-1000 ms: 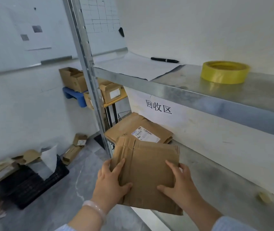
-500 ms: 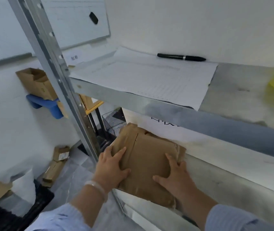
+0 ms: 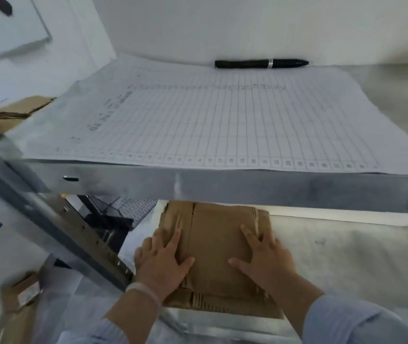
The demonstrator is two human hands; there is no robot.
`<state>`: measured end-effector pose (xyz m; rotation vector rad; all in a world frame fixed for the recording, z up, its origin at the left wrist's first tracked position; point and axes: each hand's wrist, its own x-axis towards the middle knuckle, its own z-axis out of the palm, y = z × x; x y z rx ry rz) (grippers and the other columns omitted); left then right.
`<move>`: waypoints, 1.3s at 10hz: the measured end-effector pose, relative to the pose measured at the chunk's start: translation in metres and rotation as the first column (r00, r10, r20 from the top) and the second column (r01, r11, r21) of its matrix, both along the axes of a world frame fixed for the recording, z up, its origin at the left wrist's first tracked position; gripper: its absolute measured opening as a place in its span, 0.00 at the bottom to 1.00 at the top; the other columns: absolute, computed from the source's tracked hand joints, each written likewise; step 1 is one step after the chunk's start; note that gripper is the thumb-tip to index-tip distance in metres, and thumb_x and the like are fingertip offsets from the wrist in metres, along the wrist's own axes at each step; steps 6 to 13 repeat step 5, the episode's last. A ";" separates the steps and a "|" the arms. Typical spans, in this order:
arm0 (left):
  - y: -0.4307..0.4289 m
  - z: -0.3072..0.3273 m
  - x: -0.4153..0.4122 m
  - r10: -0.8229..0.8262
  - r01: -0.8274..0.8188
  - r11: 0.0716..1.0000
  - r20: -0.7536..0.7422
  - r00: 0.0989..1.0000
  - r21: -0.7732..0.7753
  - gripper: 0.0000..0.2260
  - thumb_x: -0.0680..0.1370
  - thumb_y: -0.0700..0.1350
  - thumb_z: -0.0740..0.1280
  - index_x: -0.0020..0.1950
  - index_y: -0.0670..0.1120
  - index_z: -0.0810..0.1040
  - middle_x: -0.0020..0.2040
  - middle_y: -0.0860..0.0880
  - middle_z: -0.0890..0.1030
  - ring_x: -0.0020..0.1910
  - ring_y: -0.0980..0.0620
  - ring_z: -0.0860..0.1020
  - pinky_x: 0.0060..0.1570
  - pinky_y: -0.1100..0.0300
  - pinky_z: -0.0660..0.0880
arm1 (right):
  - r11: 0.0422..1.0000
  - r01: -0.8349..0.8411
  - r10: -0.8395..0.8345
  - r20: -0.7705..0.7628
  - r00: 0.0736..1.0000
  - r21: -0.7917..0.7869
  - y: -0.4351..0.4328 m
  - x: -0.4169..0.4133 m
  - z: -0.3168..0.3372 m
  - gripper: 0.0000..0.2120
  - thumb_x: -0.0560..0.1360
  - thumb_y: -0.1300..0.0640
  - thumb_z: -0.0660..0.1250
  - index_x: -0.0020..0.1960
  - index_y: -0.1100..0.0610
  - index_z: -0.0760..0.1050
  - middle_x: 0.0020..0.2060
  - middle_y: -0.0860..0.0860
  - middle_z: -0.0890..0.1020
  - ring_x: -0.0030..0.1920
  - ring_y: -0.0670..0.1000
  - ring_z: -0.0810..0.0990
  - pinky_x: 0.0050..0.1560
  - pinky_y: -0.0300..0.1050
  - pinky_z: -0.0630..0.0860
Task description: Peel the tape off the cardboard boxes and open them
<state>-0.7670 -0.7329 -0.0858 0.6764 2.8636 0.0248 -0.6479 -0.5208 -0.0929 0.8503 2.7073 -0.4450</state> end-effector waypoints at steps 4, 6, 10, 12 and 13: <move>0.013 0.009 0.017 -0.265 0.327 0.914 -0.257 0.929 0.239 0.31 0.76 0.66 0.55 0.76 0.54 0.61 0.78 0.48 0.58 0.76 0.45 0.59 0.73 0.48 0.54 | 0.994 0.003 0.015 -0.161 0.987 0.110 0.004 0.050 0.026 0.34 0.75 0.31 0.45 0.78 0.44 0.52 0.77 0.47 0.58 0.76 0.52 0.57 0.75 0.49 0.56; 0.035 0.025 0.041 -0.386 0.454 0.868 -0.304 0.871 0.199 0.33 0.74 0.67 0.49 0.76 0.55 0.62 0.77 0.48 0.59 0.75 0.45 0.61 0.72 0.48 0.54 | 0.991 0.026 0.003 -0.215 0.977 0.132 0.009 0.081 0.035 0.41 0.69 0.29 0.36 0.79 0.43 0.49 0.79 0.45 0.52 0.79 0.49 0.48 0.76 0.47 0.47; 0.035 0.025 0.041 -0.386 0.454 0.868 -0.304 0.871 0.199 0.33 0.74 0.67 0.49 0.76 0.55 0.62 0.77 0.48 0.59 0.75 0.45 0.61 0.72 0.48 0.54 | 0.991 0.026 0.003 -0.215 0.977 0.132 0.009 0.081 0.035 0.41 0.69 0.29 0.36 0.79 0.43 0.49 0.79 0.45 0.52 0.79 0.49 0.48 0.76 0.47 0.47; 0.035 0.025 0.041 -0.386 0.454 0.868 -0.304 0.871 0.199 0.33 0.74 0.67 0.49 0.76 0.55 0.62 0.77 0.48 0.59 0.75 0.45 0.61 0.72 0.48 0.54 | 0.991 0.026 0.003 -0.215 0.977 0.132 0.009 0.081 0.035 0.41 0.69 0.29 0.36 0.79 0.43 0.49 0.79 0.45 0.52 0.79 0.49 0.48 0.76 0.47 0.47; 0.035 0.025 0.041 -0.386 0.454 0.868 -0.304 0.871 0.199 0.33 0.74 0.67 0.49 0.76 0.55 0.62 0.77 0.48 0.59 0.75 0.45 0.61 0.72 0.48 0.54 | 0.991 0.026 0.003 -0.215 0.977 0.132 0.009 0.081 0.035 0.41 0.69 0.29 0.36 0.79 0.43 0.49 0.79 0.45 0.52 0.79 0.49 0.48 0.76 0.47 0.47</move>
